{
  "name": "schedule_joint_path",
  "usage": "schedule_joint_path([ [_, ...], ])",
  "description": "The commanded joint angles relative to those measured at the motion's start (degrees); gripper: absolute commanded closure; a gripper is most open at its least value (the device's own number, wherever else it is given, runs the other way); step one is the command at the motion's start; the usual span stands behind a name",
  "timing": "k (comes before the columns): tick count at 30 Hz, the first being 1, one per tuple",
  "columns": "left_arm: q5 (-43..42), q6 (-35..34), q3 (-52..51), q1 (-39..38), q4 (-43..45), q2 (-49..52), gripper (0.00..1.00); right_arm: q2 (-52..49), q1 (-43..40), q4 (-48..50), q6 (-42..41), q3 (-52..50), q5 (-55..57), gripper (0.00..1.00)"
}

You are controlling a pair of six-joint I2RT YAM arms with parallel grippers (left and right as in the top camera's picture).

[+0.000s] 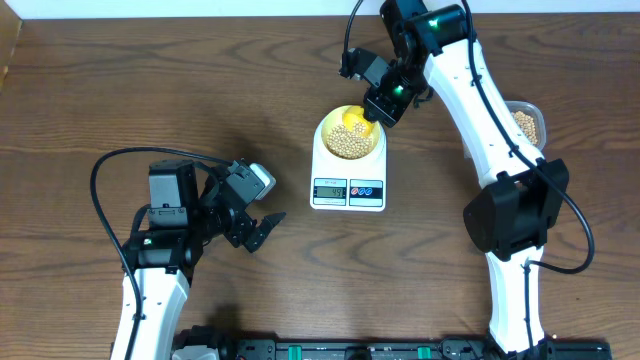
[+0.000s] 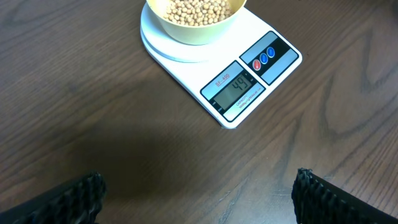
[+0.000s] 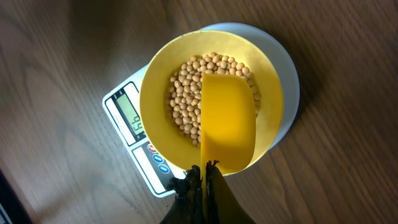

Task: Scoop item into bowl and weigh 50g on scale

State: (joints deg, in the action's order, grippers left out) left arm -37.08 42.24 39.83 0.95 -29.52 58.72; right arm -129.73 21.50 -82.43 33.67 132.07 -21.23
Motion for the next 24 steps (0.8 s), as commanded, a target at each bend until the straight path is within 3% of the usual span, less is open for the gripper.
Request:
schedule_joint_path([
  [1,0.3,0.6,0.2,-0.1,0.0,0.0,0.02,0.9,0.0,0.2,-0.4,1.4,-1.8,0.99],
  [13,0.3,0.6,0.2,-0.1,0.0,0.0,0.02,0.9,0.9,1.0,0.3,1.4,3.8,0.99],
  [24,0.3,0.6,0.2,-0.1,0.0,0.0,0.02,0.9,-0.9,1.3,0.7,1.5,-5.6,0.99],
])
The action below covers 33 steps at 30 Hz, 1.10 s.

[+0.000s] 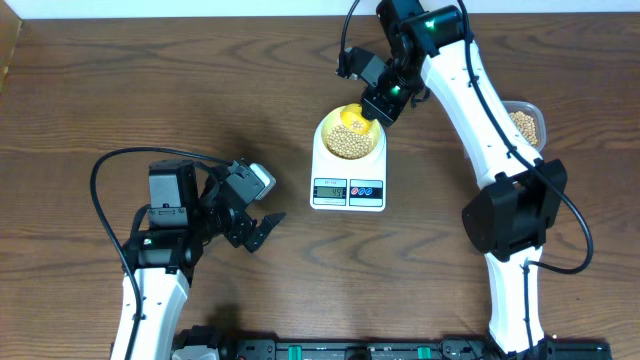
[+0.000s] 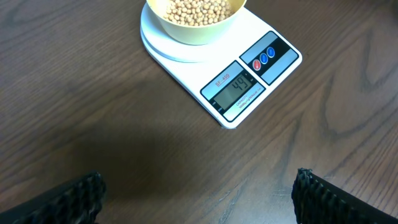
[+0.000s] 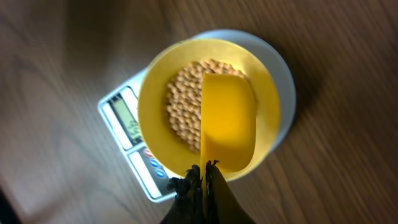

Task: Scoop item into bowl and weigh 50g on scale

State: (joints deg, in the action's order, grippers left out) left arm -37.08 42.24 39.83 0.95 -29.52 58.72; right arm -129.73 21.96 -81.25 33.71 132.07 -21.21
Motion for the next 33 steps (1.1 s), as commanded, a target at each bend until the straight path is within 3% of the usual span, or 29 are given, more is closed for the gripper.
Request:
schedule_joint_path([
  [1,0.3,0.6,0.2,-0.1,0.0,0.0,0.02,0.9,-2.1,0.1,0.7,1.5,-7.8,0.99],
  [17,0.3,0.6,0.2,-0.1,0.0,0.0,0.02,1.0,-13.6,-1.7,0.7,1.5,-25.9,0.99],
  [33,0.3,0.6,0.2,-0.1,0.0,0.0,0.03,1.6,-13.5,-2.1,0.7,1.5,-25.3,0.99],
])
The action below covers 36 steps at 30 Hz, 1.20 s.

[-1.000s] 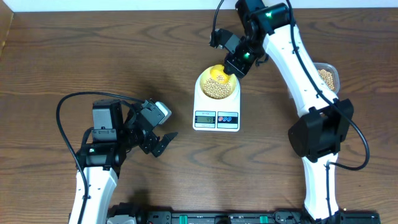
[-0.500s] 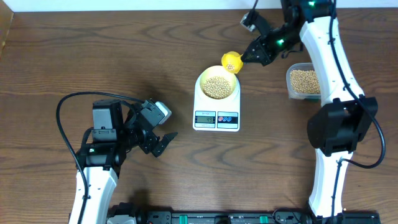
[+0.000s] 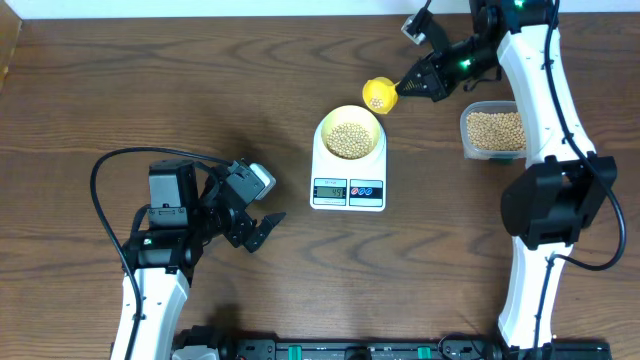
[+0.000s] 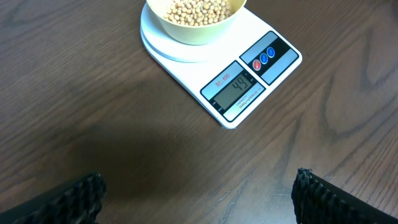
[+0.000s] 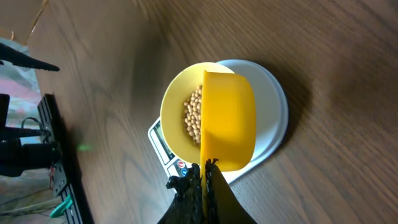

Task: Scoop item into bowl and weigh 50g on scale

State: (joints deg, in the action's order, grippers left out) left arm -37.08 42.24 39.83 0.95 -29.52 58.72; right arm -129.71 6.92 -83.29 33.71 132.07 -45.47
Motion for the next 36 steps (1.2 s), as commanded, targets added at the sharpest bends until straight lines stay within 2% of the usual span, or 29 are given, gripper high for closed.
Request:
schedule_joint_path([
  [1,0.3,0.6,0.2,-0.1,0.0,0.0,0.03,1.6,2.6,-0.1,0.7,1.5,1.1,0.99],
  [9,0.3,0.6,0.2,-0.1,0.0,0.0,0.02,1.6,8.9,-0.1,0.6,1.5,13.1,0.99],
  [23,0.3,0.6,0.2,-0.1,0.0,0.0,0.02,1.6,11.8,0.4,-0.4,1.5,18.6,0.99],
  [28,0.3,0.6,0.2,-0.1,0.0,0.0,0.03,1.6,13.9,0.4,-0.4,1.5,24.0,0.99],
  [33,0.3,0.6,0.2,-0.1,0.0,0.0,0.02,1.6,14.4,0.4,-0.5,1.5,23.7,0.99],
  [36,0.3,0.6,0.2,-0.1,0.0,0.0,0.03,1.6,13.4,0.4,-0.5,1.5,19.9,0.99],
])
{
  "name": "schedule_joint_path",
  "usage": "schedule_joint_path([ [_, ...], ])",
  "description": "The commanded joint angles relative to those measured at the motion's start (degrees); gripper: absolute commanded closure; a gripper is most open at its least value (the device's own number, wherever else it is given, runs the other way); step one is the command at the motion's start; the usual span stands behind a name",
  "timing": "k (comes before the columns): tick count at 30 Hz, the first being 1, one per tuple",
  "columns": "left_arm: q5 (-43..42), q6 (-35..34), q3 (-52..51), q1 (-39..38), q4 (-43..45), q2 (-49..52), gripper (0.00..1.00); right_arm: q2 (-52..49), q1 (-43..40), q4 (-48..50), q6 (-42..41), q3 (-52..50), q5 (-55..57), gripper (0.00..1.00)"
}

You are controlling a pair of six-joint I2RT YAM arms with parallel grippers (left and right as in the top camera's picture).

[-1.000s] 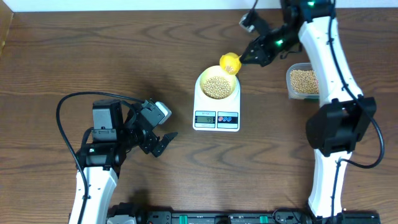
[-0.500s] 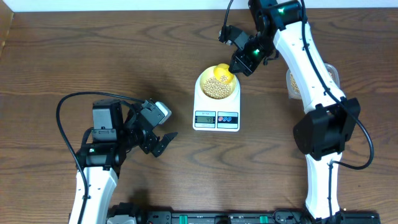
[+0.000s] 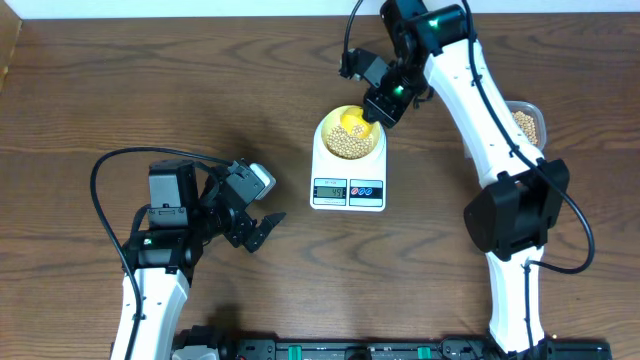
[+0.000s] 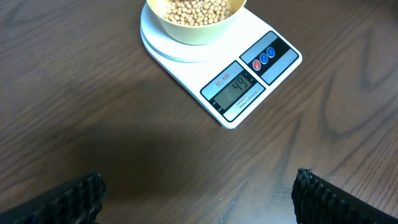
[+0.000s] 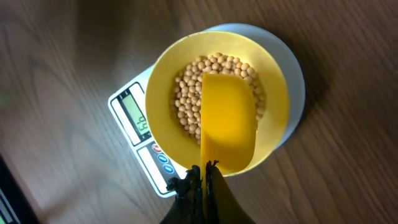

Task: Scoop item into bowl and weigh 50g on scale

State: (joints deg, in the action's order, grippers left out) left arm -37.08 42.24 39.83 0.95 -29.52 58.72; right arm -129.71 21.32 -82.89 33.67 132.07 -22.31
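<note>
A yellow bowl (image 3: 348,137) of soybeans (image 5: 189,99) stands on the white scale (image 3: 348,180), whose display (image 4: 234,86) reads 49. My right gripper (image 5: 204,174) is shut on the handle of a yellow scoop (image 5: 228,121) held over the bowl. In the overhead view the scoop (image 3: 353,118) sits above the bowl's far rim. My left gripper (image 4: 198,193) is open low over the bare table, left of the scale; its fingers (image 4: 323,196) are far apart with nothing between them.
A clear container of soybeans (image 3: 528,122) stands at the right, mostly hidden behind my right arm. The dark wooden table (image 3: 150,90) spreads around the scale. Cables run along the left arm's side.
My right gripper, still holding the scoop, was to the right between the bowl and the container; it is now back over the bowl. The scale reads 49 as before. My left arm has not moved.
The scoop was held over the bowl at the first two moments, with the scale at 49. Then it was lifted away to the right, near the bean container. Now it is above the bowl again, display unchanged. My left gripper stayed open and still throughout.
</note>
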Motion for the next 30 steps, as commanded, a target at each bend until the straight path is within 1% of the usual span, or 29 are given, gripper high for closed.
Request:
schedule_joint_path([
  [1,0.3,0.6,0.2,-0.1,0.0,0.0,0.03,1.6,-1.2,0.0,-0.4,1.5,-4.4,0.99],
  [9,0.3,0.6,0.2,-0.1,0.0,0.0,0.02,1.6,-1.2,0.6,-0.8,1.5,-4.5,0.99],
  [14,0.3,0.6,0.2,-0.1,0.0,0.0,0.02,1.6,0.5,0.7,-0.8,1.5,-0.1,0.99],
  [22,0.3,0.6,0.2,-0.1,0.0,0.0,0.03,1.6,0.5,1.5,-0.6,1.5,-0.1,0.99],
  [26,0.3,0.6,0.2,-0.1,0.0,0.0,0.02,1.6,1.3,1.5,-0.6,1.5,2.7,0.99],
  [30,0.3,0.6,0.2,-0.1,0.0,0.0,0.03,1.6,1.2,1.5,-0.6,1.5,0.7,0.99],
])
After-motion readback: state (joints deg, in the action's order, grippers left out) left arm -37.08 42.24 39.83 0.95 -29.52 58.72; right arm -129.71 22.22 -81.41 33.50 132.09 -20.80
